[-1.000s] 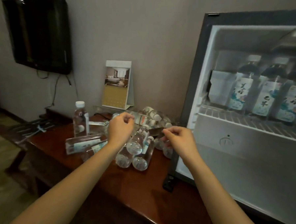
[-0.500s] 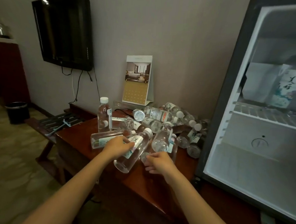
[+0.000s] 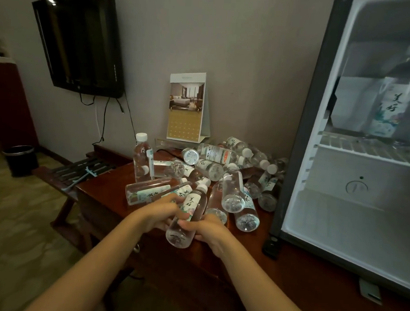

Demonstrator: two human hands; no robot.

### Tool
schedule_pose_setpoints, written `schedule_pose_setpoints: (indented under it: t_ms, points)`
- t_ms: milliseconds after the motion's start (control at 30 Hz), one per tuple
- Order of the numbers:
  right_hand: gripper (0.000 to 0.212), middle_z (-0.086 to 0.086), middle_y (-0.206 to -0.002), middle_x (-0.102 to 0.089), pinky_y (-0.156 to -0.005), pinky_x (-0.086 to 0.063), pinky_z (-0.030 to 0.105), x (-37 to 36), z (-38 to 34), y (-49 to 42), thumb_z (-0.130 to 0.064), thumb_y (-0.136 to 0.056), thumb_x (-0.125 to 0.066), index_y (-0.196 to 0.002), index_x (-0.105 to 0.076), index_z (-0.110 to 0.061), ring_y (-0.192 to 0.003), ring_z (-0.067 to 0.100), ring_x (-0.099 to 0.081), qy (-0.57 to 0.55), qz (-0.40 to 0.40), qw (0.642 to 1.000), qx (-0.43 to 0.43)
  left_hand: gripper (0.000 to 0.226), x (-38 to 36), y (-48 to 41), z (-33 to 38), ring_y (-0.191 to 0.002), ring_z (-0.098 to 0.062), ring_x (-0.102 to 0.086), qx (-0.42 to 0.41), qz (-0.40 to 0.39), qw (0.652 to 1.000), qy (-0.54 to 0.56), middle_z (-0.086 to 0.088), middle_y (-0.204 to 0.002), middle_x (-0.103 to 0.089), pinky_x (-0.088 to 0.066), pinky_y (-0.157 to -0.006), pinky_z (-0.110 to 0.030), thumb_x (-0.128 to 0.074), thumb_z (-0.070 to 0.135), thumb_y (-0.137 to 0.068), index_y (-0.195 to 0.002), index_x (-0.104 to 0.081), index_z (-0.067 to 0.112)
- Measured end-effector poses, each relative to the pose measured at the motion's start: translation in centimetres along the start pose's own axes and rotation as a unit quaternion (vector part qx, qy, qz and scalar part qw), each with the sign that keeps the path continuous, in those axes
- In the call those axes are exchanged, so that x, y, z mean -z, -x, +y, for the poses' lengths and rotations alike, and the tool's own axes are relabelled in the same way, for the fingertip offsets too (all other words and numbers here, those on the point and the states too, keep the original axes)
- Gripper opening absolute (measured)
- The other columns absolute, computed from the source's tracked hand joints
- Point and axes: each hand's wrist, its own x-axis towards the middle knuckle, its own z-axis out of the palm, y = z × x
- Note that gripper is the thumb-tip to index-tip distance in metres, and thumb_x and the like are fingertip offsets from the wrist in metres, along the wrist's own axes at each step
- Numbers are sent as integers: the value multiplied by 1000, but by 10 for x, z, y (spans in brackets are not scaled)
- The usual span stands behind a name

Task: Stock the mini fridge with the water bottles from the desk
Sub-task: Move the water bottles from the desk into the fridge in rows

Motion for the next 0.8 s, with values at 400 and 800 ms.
schedule_pose_setpoints:
  t_ms: [400,800]
  points:
    - [60,-3,-105,-65,-73,-54,22,29,-5,25,17,-71,-65,-117,-50,-17,-96,10,-63,-32,32,994,99,54,-26,7,23,-102,-21,-65,-77,-31,996,35,-4,-111,-68,-52,-90,-43,-77,19,-73,-120,-51,19]
    - [64,-10,-111,-63,-81,-53,23,90,-51,75,7,-75,-66,-121,-50,-34,-104,5,-59,77,72,973,206,62,-81,30,80,-96,-11,-66,-242,7,970,36,3,-107,-67,-57,-80,-36,-85,12,-59,-109,-52,29]
